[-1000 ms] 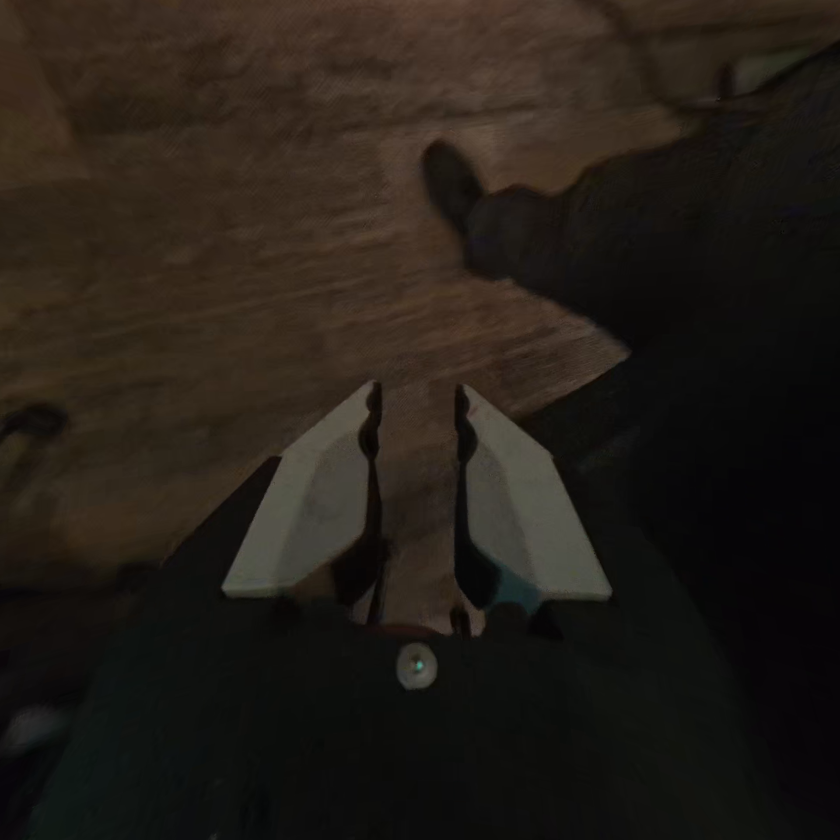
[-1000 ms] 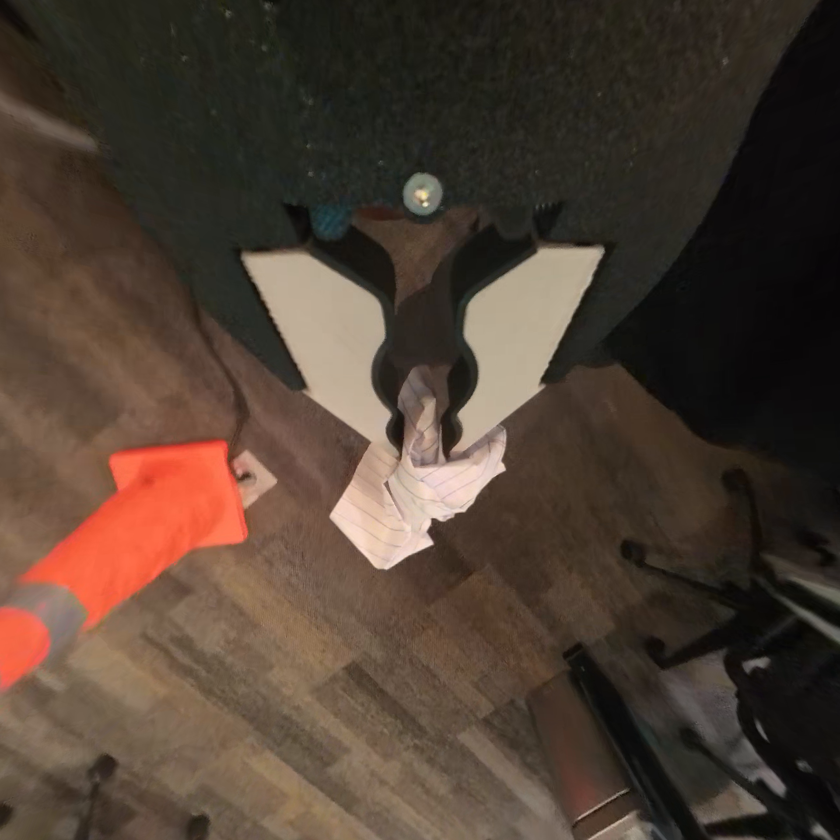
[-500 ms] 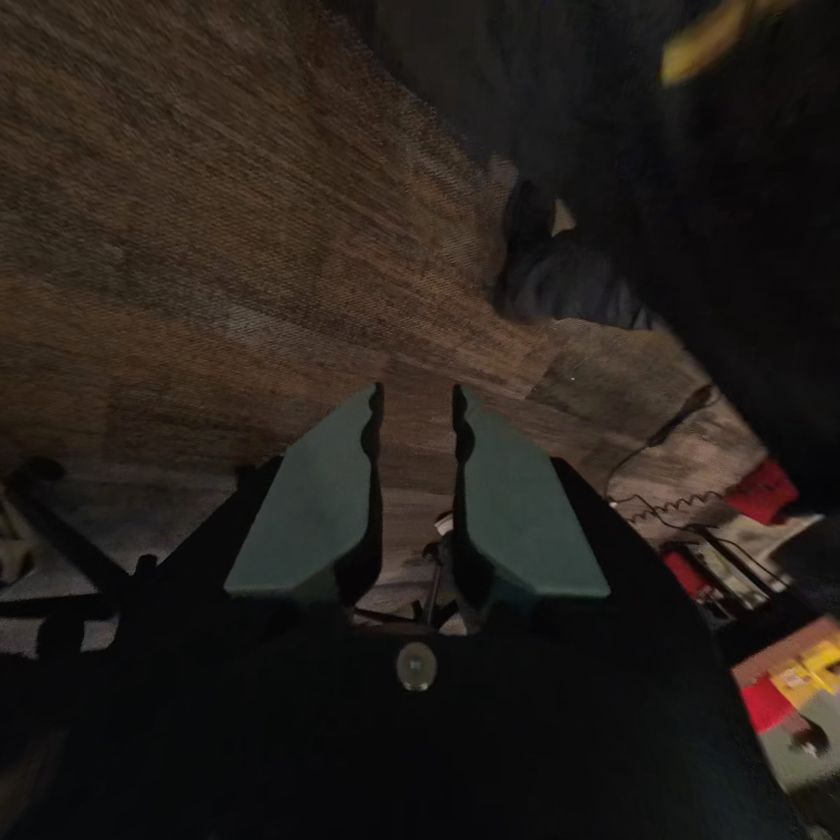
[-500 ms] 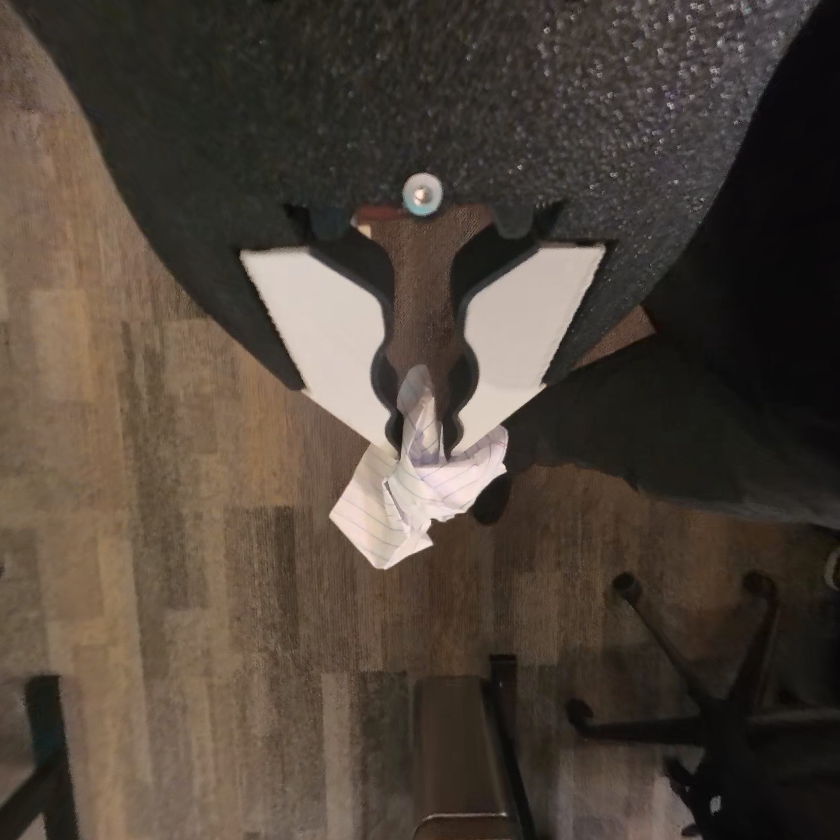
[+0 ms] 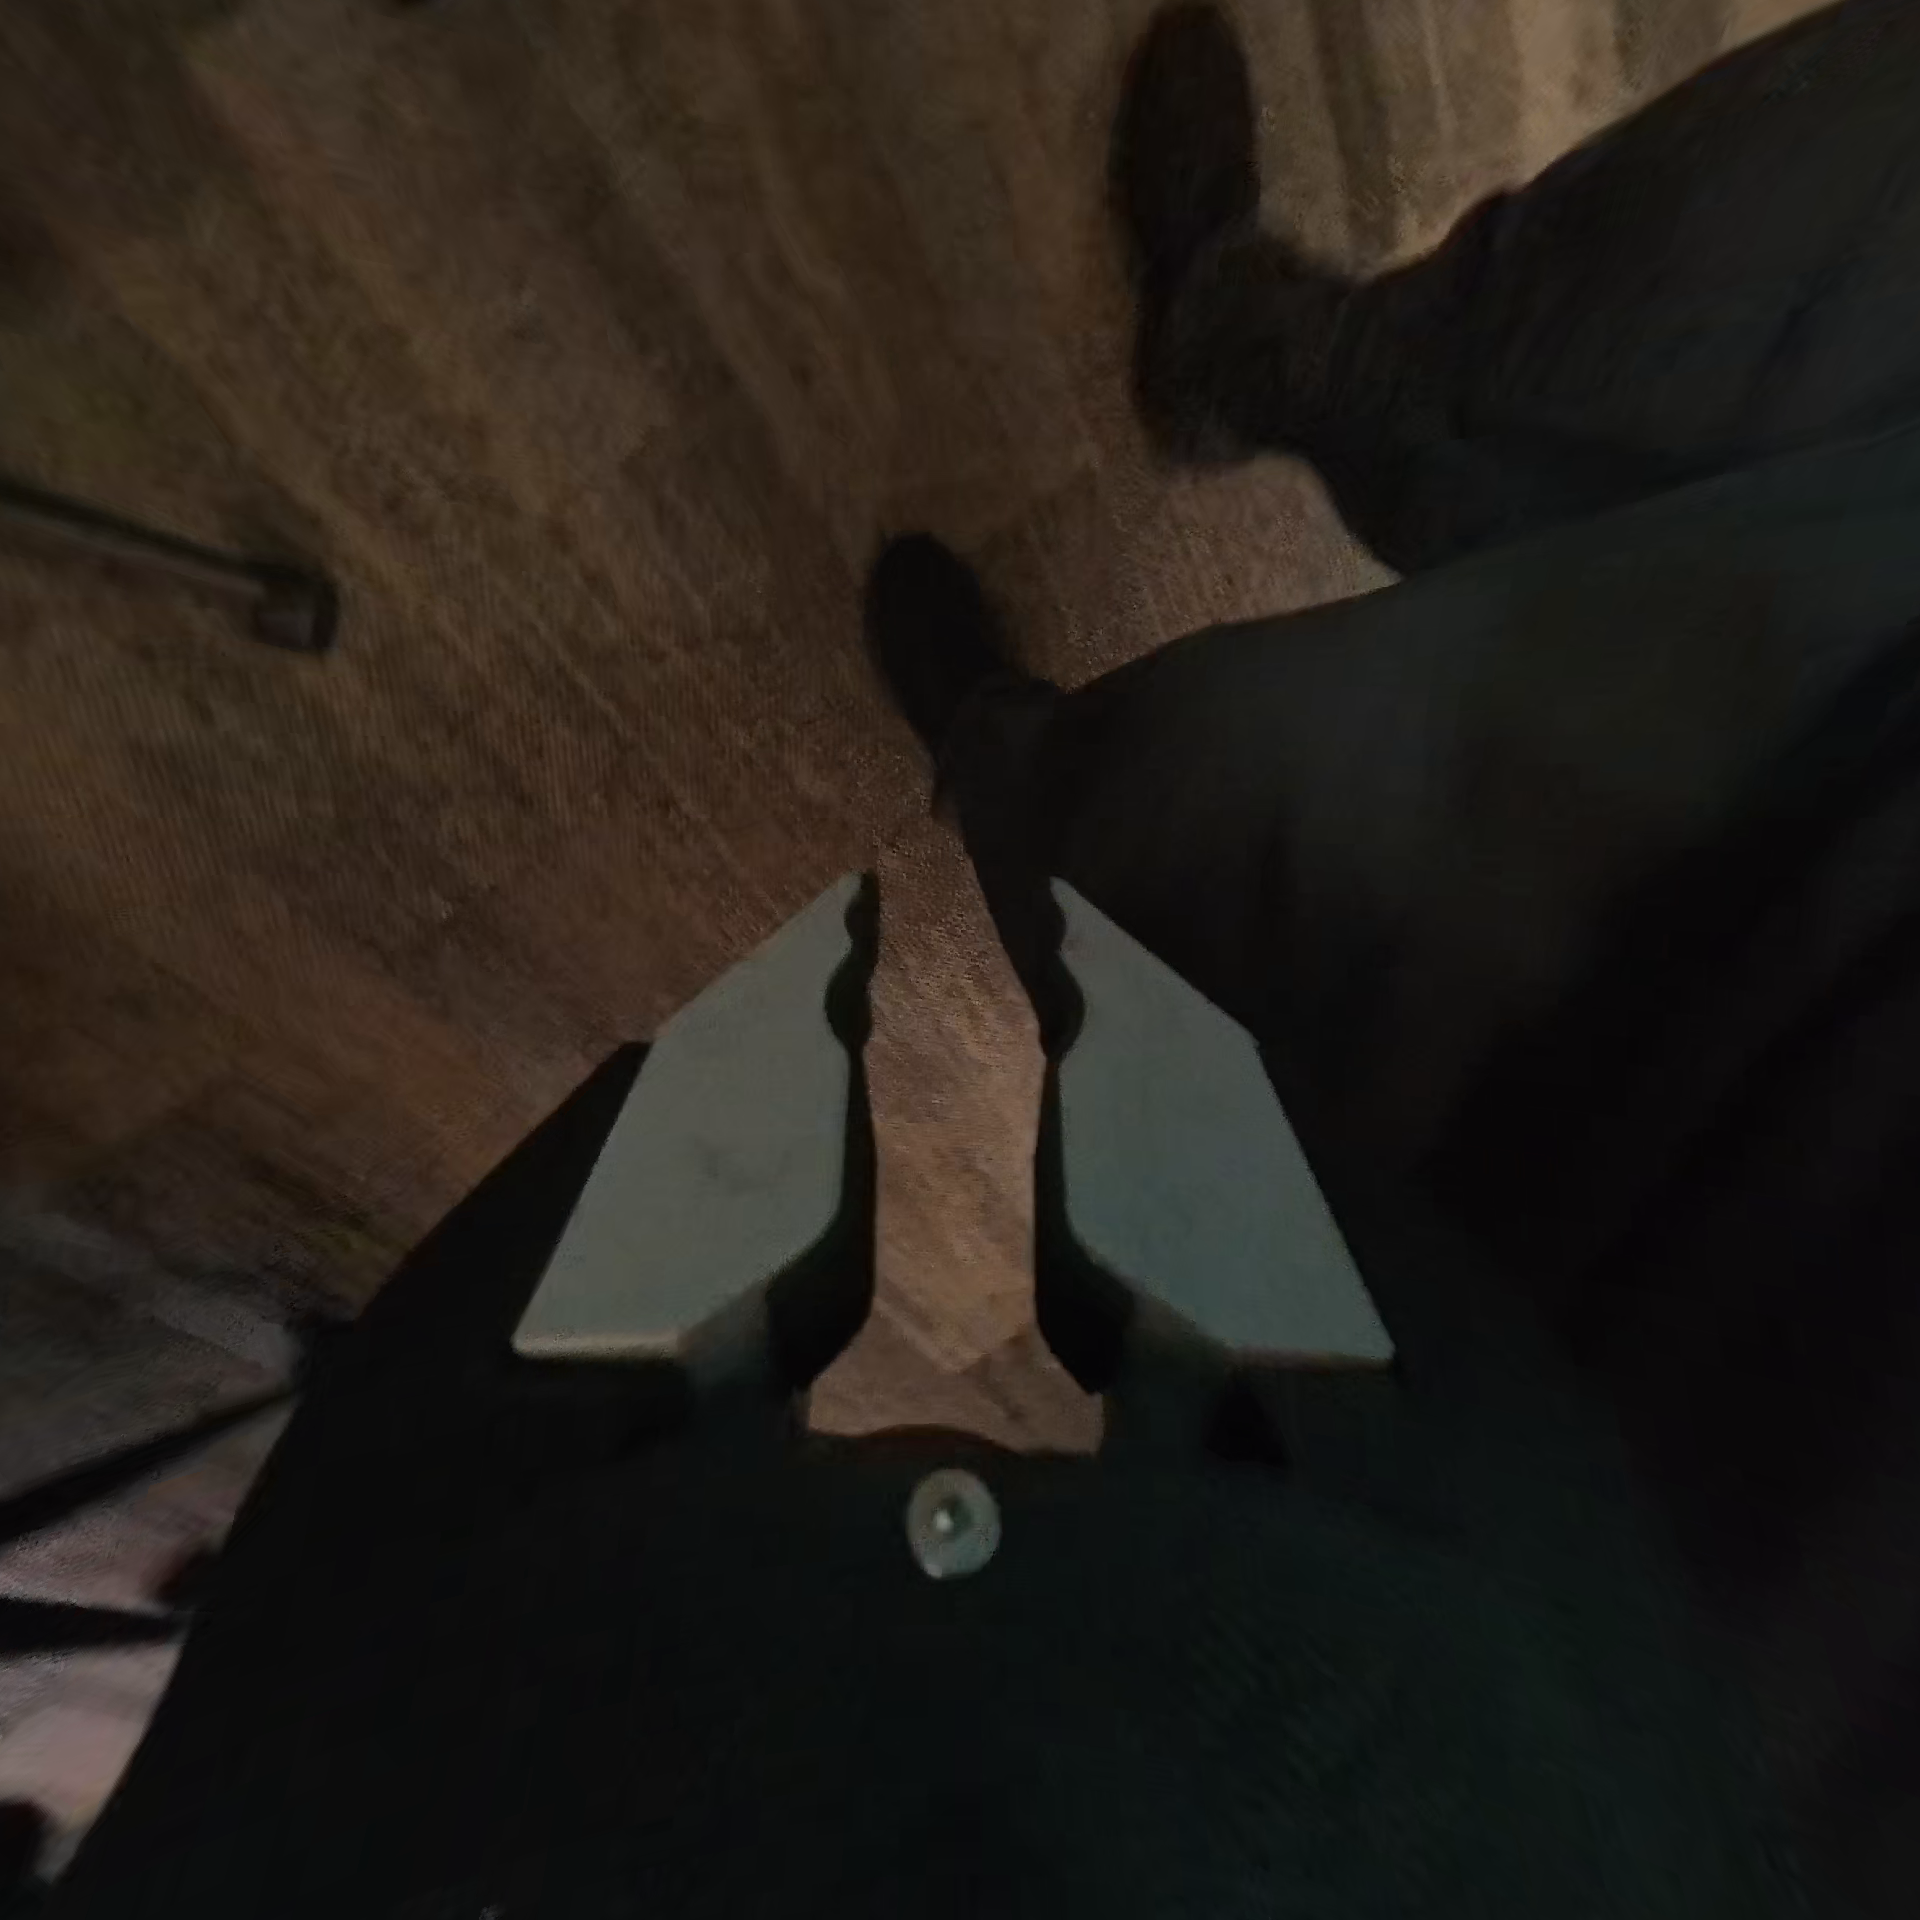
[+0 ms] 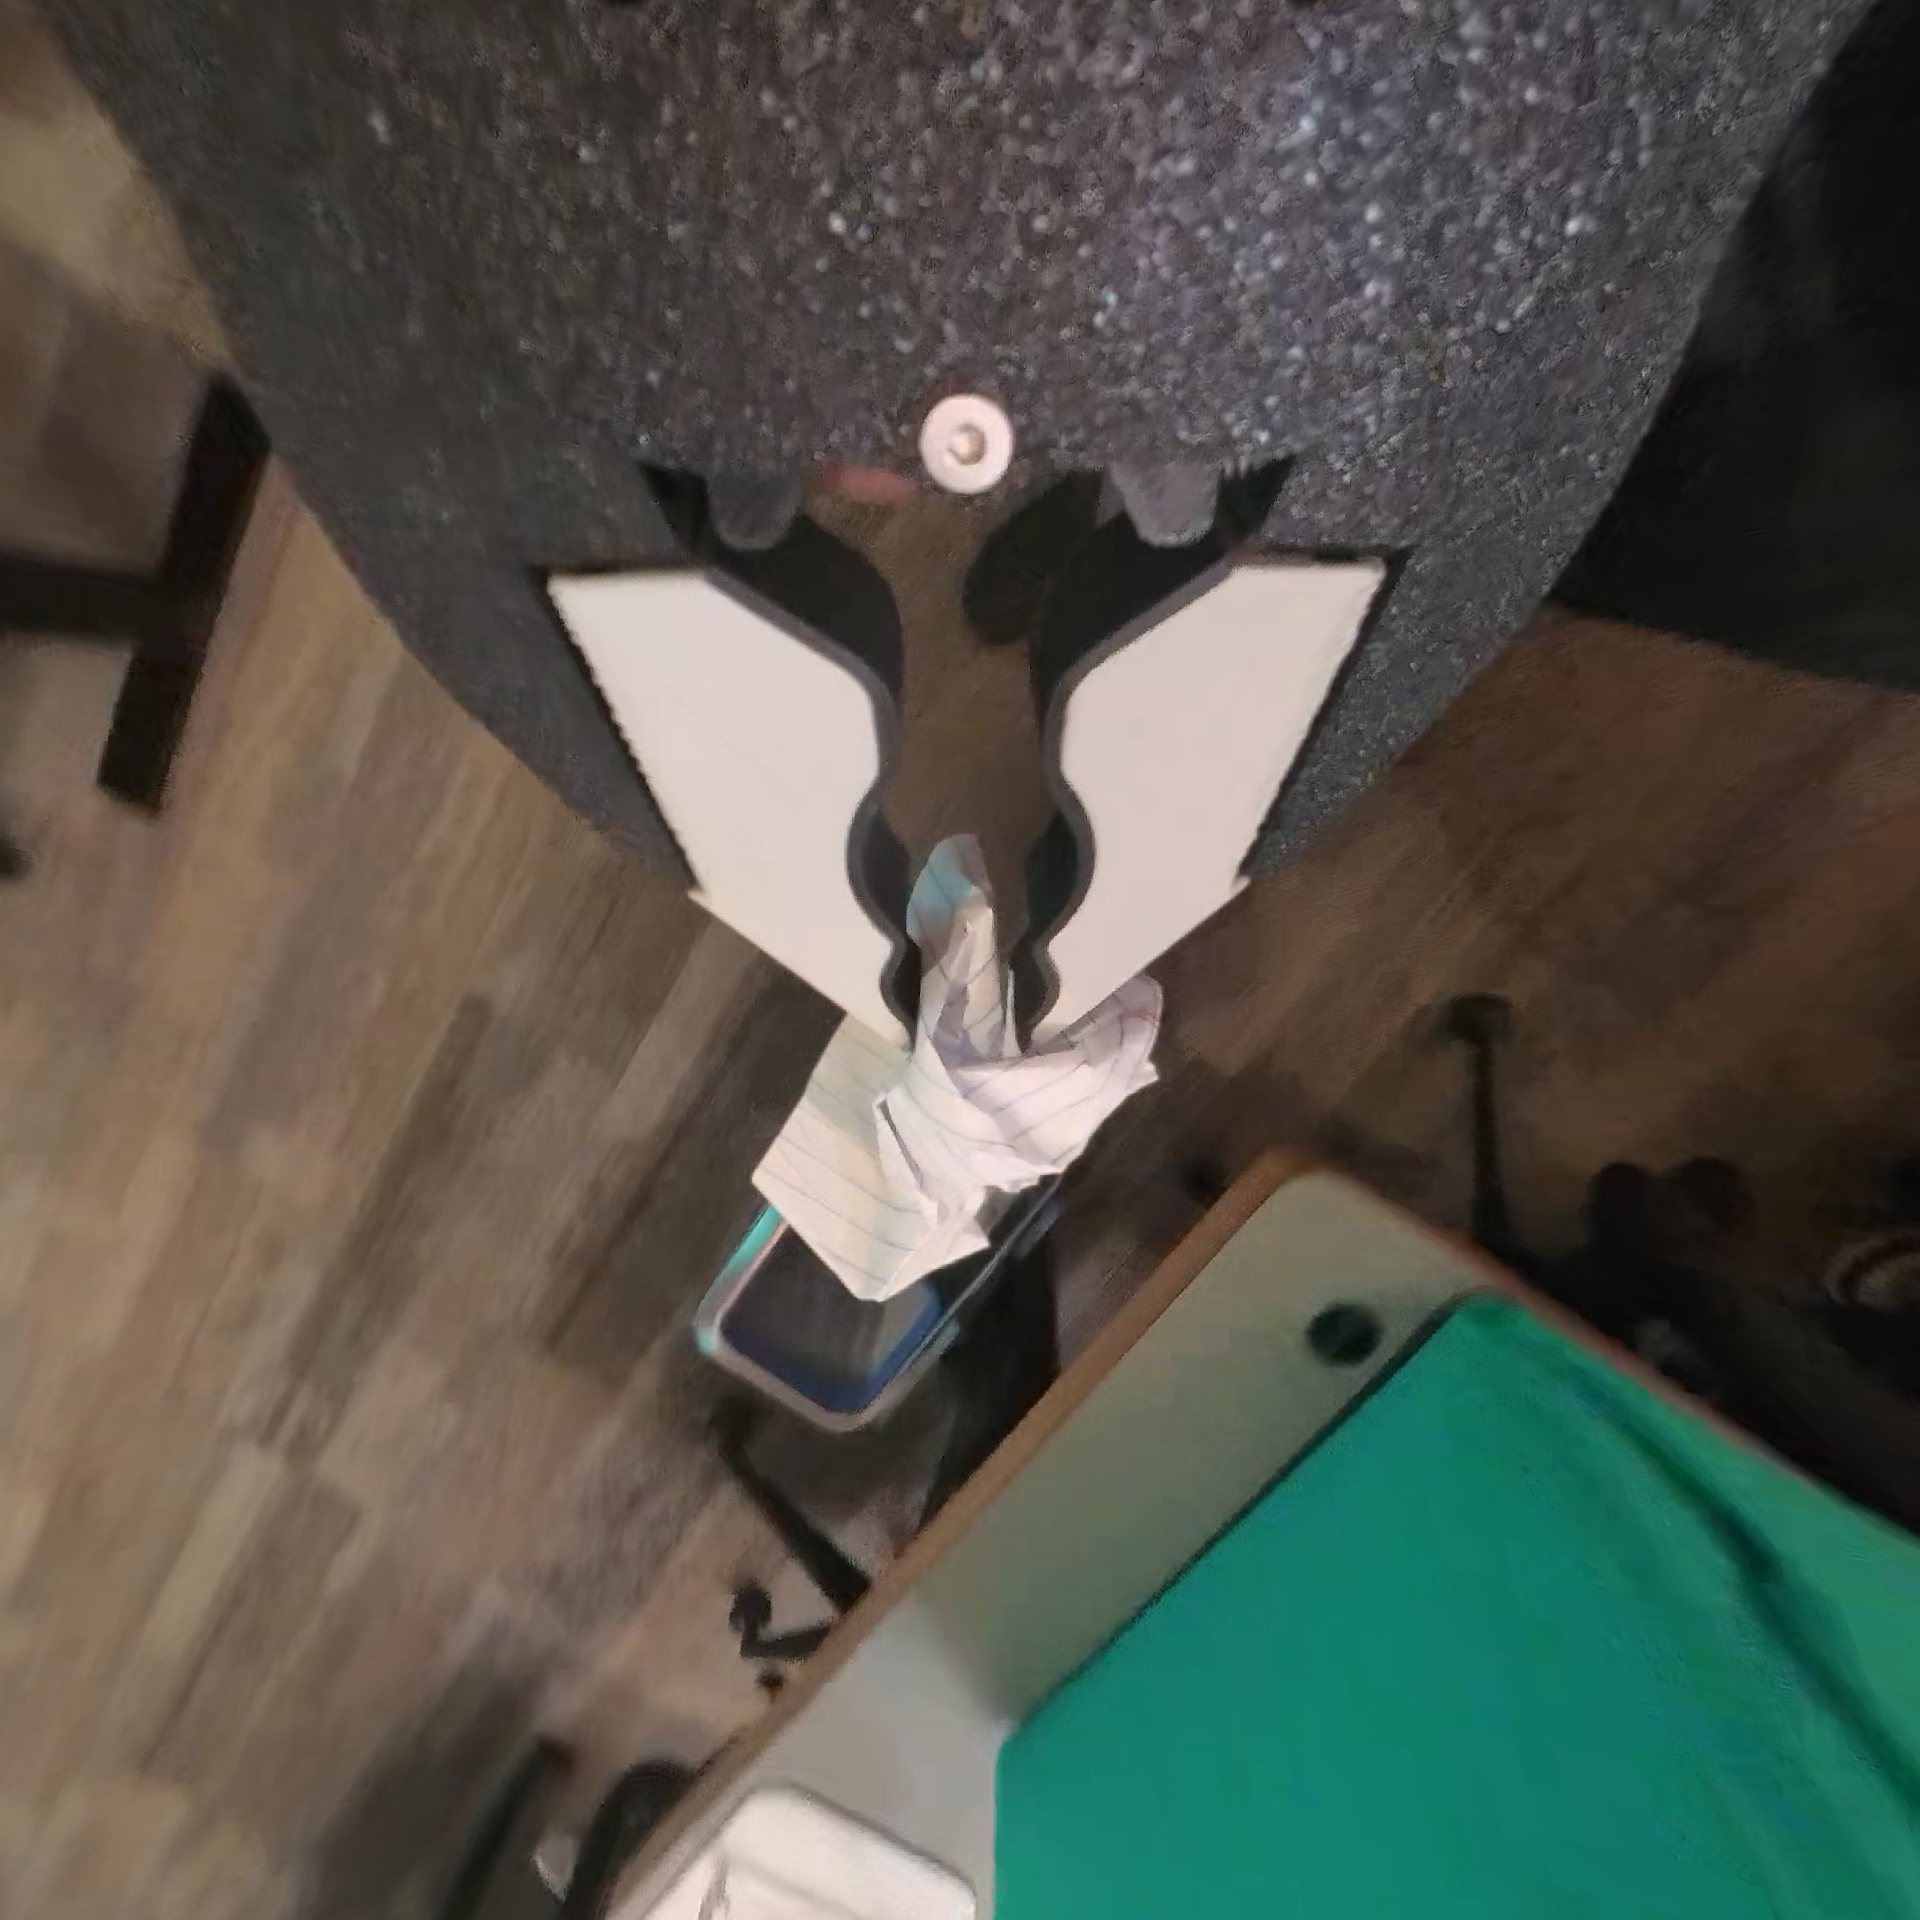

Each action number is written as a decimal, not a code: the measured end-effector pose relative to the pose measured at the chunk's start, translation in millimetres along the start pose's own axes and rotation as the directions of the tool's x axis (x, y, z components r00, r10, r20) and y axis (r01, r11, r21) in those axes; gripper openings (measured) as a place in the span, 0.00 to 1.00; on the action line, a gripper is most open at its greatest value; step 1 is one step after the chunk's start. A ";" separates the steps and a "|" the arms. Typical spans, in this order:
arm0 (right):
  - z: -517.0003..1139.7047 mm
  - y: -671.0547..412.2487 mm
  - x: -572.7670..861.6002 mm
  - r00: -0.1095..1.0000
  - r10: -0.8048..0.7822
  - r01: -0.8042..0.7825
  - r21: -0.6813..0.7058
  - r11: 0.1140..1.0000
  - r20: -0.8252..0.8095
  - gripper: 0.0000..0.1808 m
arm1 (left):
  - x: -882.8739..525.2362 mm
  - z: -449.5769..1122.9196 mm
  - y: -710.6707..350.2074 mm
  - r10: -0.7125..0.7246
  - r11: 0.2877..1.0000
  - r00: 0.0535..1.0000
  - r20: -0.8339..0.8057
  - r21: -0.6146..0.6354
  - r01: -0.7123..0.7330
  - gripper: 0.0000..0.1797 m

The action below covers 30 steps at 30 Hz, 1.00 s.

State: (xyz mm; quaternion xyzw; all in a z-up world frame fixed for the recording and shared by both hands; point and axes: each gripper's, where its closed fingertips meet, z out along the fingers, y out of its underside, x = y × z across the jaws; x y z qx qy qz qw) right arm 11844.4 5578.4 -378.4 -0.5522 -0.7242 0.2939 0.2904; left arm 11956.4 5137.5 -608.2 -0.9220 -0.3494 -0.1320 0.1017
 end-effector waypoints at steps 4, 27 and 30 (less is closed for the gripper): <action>111.2 -70.0 80.7 0.993 -0.080 0.075 0.064 0.995 0.086 0.09 | 1.9 4.7 36.7 -0.348 0.937 0.935 0.073 -0.007 0.349 0.15; 493.3 -60.4 182.3 0.827 -0.190 0.364 -0.246 0.899 0.530 0.12 | 267.4 -4.6 -127.7 -0.916 0.396 0.400 0.029 -0.094 0.913 0.16; 516.7 -65.4 175.1 0.790 -0.147 0.406 -0.328 0.853 0.595 0.25 | 288.7 0.3 -135.6 -0.920 0.387 0.392 0.012 -0.131 0.913 0.16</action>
